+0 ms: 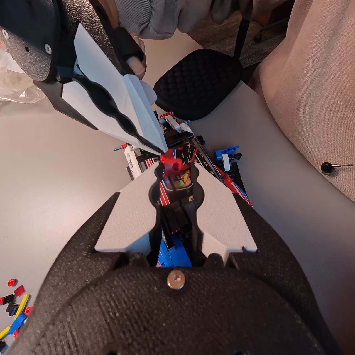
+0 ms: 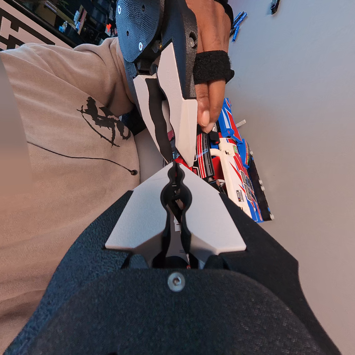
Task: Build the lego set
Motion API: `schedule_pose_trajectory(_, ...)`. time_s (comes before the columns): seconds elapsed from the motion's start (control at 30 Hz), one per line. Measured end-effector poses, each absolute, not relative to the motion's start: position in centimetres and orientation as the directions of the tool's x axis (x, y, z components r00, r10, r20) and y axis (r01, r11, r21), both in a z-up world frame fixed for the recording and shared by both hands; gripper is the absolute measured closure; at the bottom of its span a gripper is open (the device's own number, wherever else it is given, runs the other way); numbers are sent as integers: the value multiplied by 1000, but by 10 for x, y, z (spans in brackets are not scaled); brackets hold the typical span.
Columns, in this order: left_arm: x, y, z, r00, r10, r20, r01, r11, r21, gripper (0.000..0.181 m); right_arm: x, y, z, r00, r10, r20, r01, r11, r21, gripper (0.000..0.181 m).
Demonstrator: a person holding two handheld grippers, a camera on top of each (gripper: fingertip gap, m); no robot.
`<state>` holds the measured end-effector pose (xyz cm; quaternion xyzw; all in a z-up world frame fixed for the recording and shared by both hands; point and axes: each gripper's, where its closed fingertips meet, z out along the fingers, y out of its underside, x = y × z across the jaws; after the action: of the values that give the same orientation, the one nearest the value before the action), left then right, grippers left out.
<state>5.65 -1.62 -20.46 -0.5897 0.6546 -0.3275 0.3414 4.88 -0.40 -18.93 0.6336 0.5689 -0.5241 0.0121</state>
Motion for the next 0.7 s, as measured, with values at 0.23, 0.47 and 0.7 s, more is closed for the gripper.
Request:
schedule_pose_trajectory(0.23,57,-16,-205,-73,-995,-64,-546,94,-832,154,48,3,-191,-179,759,-625,725,-328,-606,181)
schedule_pose_trajectory(0.47,57,-16,-204,-69,-995,-77,-536,102,-838,154,50,14,-173,-204,785,-585,633,-350,-691,175)
schedule_pose_trajectory(0.7,57,-16,-204,-62,-994,-93,-528,112,-842,154,60,10,-180,-181,802,-569,610,-362,-705,175)
